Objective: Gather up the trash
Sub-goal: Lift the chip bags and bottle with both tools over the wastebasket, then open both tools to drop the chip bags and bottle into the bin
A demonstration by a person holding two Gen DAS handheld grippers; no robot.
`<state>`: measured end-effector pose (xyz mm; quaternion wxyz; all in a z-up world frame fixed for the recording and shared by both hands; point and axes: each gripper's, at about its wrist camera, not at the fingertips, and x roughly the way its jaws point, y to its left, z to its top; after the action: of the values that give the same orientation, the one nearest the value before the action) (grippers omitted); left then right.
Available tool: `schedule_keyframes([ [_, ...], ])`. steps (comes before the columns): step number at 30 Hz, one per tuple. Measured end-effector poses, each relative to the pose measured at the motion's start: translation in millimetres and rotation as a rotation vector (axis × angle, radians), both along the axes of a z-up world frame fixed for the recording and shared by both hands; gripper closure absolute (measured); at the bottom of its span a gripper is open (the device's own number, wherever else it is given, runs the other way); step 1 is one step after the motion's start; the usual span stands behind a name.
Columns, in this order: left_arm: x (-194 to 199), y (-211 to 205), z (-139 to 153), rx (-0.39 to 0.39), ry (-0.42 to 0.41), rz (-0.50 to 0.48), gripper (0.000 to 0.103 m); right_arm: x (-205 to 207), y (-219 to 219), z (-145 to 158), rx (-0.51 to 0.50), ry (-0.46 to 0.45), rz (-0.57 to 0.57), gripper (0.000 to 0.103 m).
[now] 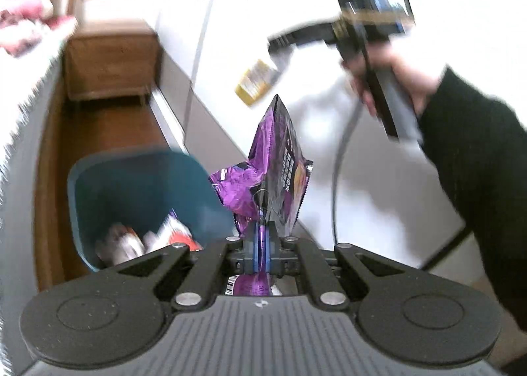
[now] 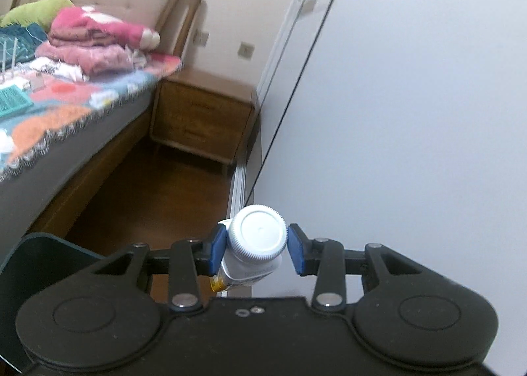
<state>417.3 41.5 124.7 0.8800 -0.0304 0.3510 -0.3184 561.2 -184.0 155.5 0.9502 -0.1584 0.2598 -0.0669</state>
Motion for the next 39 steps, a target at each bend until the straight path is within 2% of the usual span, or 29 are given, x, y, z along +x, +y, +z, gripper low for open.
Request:
schedule_keyframes([
  [3, 8, 16, 24, 0.002, -0.054, 0.080, 0.100, -9, 8, 12, -0.004, -0.026, 0.021, 0.064],
  [7, 25, 31, 30, 0.076, -0.121, 0.223, 0.100, -7, 21, 14, 0.006, -0.031, 0.067, 0.064],
  [12, 60, 30, 16, 0.137, -0.094, 0.318, 0.100, -10, 46, -4, 0.026, 0.037, 0.159, 0.064],
  [16, 89, 23, -1, 0.173, -0.050, 0.369, 0.100, -12, 69, -34, 0.015, 0.120, 0.235, 0.064],
  [20, 106, 11, -29, 0.201, 0.042, 0.359, 0.100, -13, 87, -70, 0.028, 0.227, 0.302, 0.064],
  [22, 109, 3, -43, 0.240, 0.055, 0.360, 0.100, -16, 95, -87, 0.028, 0.274, 0.333, 0.064],
  [25, 111, -6, -55, 0.251, 0.069, 0.342, 0.099, -16, 102, -106, 0.031, 0.325, 0.355, 0.064],
  [34, 125, -34, -92, 0.292, 0.158, 0.292, 0.096, -28, 111, -141, 0.070, 0.402, 0.384, 0.064],
  [39, 129, -38, -109, 0.271, 0.215, 0.276, 0.093, -37, 111, -150, 0.046, 0.429, 0.389, 0.065],
])
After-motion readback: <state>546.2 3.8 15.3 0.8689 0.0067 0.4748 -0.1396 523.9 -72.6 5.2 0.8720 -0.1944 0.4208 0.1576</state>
